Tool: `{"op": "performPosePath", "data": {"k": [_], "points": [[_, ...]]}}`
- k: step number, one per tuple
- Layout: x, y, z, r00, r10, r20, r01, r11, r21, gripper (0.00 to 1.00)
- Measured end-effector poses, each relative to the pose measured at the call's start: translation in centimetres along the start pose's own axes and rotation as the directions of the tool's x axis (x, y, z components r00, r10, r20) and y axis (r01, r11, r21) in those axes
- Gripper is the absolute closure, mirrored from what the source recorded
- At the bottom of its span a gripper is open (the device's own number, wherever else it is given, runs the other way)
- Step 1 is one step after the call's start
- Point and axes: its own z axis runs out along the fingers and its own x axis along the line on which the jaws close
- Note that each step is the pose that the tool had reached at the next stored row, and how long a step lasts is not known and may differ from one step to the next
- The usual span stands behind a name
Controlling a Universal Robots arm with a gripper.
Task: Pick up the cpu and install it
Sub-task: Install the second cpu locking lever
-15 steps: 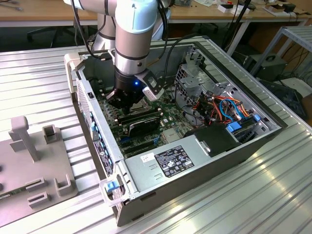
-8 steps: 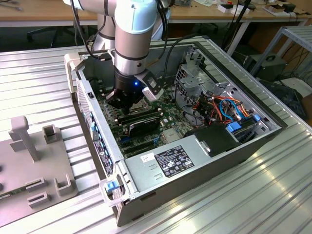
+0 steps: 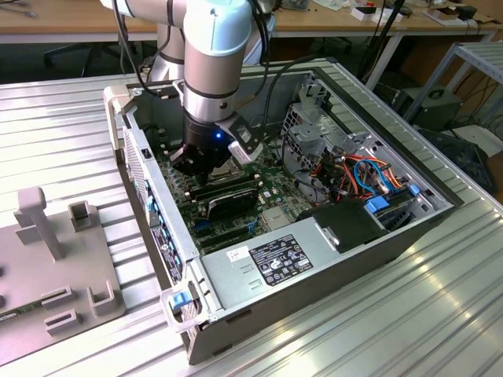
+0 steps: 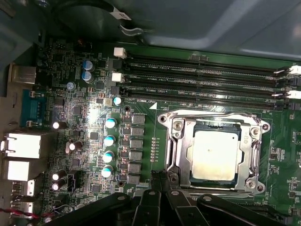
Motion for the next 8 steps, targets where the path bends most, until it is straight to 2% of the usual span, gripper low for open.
{"op": "performPosePath", "data": {"k": [8], "points": [[0.01, 0.00, 0.19, 1.0000, 0.000, 0.0000, 0.000, 1.0000, 0.0000, 0.89]]}}
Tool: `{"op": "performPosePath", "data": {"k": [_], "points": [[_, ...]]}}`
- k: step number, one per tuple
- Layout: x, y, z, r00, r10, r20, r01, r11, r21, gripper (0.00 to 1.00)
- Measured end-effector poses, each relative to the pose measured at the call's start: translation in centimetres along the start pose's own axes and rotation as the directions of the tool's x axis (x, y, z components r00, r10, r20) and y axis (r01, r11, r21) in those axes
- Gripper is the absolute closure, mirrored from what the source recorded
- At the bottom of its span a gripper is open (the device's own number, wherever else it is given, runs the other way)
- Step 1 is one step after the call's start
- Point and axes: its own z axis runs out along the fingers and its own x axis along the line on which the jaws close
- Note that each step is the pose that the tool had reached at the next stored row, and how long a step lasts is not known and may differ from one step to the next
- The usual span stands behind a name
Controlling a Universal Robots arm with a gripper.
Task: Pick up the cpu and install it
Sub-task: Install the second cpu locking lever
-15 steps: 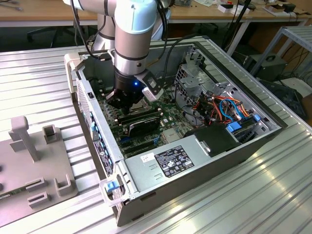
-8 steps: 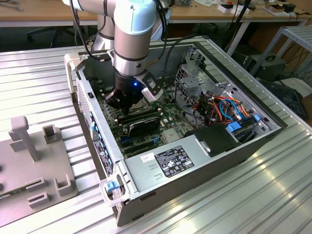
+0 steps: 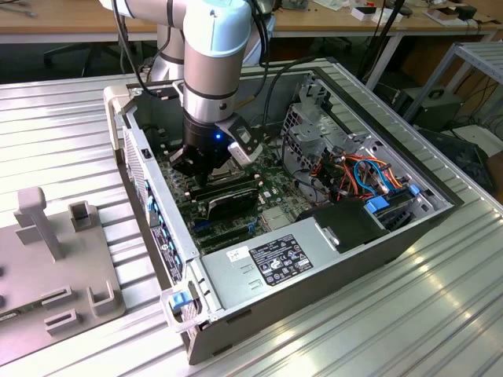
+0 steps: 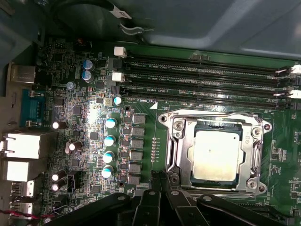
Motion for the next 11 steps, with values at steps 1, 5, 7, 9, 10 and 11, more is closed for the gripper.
{"op": "performPosePath", "data": {"k": [1, 5, 7, 9, 10, 11], "points": [[0.00, -0.01, 0.02, 1.0000, 0.000, 0.0000, 0.000, 1.0000, 0.0001, 0.89], [0.01, -0.01, 0.16, 1.0000, 0.000, -0.0001, 0.000, 1.0000, 0.0001, 0.89], [0.01, -0.01, 0.23, 1.0000, 0.000, -0.0001, 0.000, 1.0000, 0.0001, 0.89], [0.01, -0.01, 0.24, 1.0000, 0.000, 0.0000, 0.000, 1.0000, 0.0000, 0.89], [0.01, -0.01, 0.24, 1.0000, 0.000, 0.0000, 0.000, 1.0000, 0.0001, 0.89], [0.01, -0.01, 0.24, 1.0000, 0.000, -0.0001, 0.000, 1.0000, 0.0001, 0.89]]}}
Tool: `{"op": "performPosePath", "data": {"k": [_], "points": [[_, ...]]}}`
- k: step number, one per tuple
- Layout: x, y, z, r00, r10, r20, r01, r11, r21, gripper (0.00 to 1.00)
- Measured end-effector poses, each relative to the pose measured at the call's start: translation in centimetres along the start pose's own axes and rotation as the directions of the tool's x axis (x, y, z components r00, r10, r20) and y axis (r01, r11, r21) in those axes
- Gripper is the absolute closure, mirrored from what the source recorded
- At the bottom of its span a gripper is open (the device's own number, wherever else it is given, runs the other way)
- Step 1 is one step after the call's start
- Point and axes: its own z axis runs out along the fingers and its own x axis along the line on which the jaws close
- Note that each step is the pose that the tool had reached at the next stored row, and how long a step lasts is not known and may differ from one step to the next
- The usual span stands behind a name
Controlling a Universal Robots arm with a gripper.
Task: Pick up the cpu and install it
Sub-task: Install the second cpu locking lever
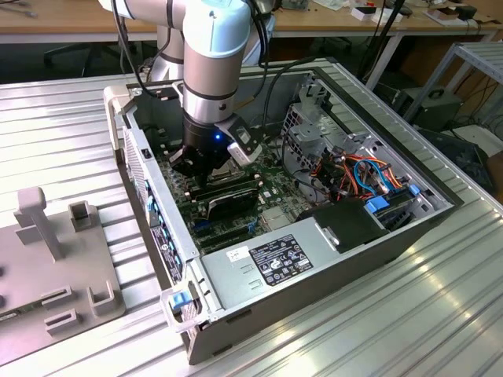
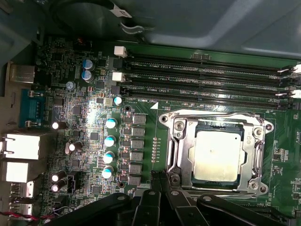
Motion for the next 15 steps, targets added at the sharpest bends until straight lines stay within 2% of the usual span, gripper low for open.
{"op": "performPosePath", "data": {"k": [15], "points": [[-0.01, 0.00, -0.04, 1.0000, 0.000, 0.0003, 0.000, 1.0000, -0.0003, 0.89]]}}
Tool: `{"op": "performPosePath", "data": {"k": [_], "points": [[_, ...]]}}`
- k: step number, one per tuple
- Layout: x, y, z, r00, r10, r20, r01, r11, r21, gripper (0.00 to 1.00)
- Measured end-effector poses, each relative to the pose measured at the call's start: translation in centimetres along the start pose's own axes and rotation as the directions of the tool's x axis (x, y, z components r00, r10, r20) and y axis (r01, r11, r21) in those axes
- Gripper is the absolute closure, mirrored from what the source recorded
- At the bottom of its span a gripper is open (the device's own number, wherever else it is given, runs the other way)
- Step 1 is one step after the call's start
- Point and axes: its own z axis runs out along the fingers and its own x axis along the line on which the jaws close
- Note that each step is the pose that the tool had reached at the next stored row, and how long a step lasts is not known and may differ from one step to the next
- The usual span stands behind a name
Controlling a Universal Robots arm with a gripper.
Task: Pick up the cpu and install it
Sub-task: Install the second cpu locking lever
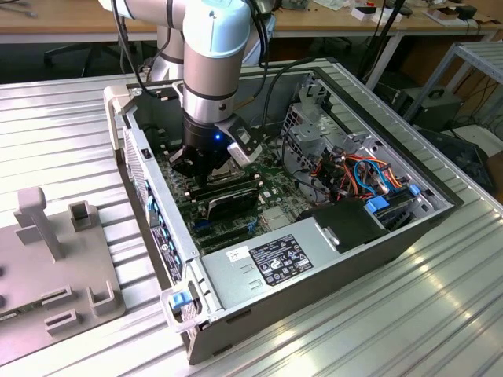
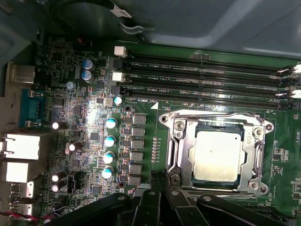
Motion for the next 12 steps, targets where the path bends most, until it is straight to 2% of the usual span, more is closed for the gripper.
{"op": "performPosePath", "data": {"k": [5, 12], "points": [[0.07, 0.02, -0.01, 1.0000, 0.000, 0.0012, 0.000, 1.0000, 0.0001, 0.89], [0.49, 0.05, -0.02, 1.0000, 0.000, 0.0062, 0.000, 1.0000, 0.0005, 0.89]]}}
